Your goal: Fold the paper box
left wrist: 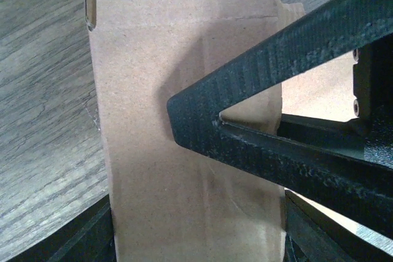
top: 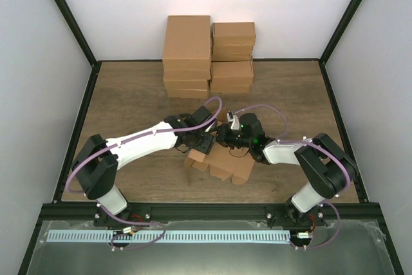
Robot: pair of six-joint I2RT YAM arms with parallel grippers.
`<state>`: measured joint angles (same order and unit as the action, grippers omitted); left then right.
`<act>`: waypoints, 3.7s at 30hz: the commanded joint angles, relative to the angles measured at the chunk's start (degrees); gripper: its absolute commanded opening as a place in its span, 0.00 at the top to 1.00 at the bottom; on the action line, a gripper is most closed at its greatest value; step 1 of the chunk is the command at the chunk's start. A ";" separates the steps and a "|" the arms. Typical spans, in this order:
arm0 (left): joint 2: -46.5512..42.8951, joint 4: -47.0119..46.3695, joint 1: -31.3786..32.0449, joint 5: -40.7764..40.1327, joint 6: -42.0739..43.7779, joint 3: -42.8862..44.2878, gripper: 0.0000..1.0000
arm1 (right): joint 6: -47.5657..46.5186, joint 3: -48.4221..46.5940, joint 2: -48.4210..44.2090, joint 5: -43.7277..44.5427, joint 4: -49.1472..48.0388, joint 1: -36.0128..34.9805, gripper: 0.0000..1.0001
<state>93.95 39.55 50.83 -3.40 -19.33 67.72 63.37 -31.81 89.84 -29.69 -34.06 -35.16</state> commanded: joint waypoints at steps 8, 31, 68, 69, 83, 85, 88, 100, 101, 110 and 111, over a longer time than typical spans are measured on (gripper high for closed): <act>0.88 0.27 0.84 -1.06 0.24 1.47 0.35 | -6.18 -1.08 -6.82 6.93 10.77 0.02 0.74; 0.87 0.88 0.94 -0.61 4.93 1.76 0.35 | -18.24 7.55 -24.38 9.34 28.58 9.66 0.58; 3.32 4.60 0.94 0.37 16.92 4.54 0.36 | -32.91 -2.38 -19.13 5.78 36.16 16.03 0.61; 3.37 4.64 0.94 0.33 16.89 4.58 0.36 | -32.84 -2.38 -18.97 6.09 36.13 15.76 0.61; 3.31 3.74 1.02 0.41 16.39 3.93 0.36 | -31.33 1.92 -9.28 1.72 25.29 15.26 0.70; 3.26 3.71 1.03 0.41 16.36 3.83 0.36 | -31.22 2.21 -7.86 2.09 23.73 14.90 0.82; 3.21 3.53 1.00 0.41 16.26 3.66 0.36 | -30.87 2.48 -6.19 2.90 21.89 14.65 0.97; 3.04 2.83 1.03 0.49 16.08 3.20 0.36 | -30.74 1.82 -0.91 7.99 19.74 14.68 0.99; 2.88 2.73 1.03 0.49 16.04 3.20 0.36 | -30.76 1.70 -0.31 7.94 19.56 14.70 0.99; 0.89 2.20 1.03 0.16 15.82 3.06 0.37 | -30.88 0.31 1.96 6.89 18.85 14.41 0.99; 0.73 2.13 0.98 0.10 15.82 2.97 0.37 | -31.12 0.06 2.06 6.88 18.92 14.41 0.99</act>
<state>96.60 42.68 51.42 -3.18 -3.16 70.91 33.08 -29.28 90.96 -23.64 -14.50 -20.45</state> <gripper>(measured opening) 0.634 0.011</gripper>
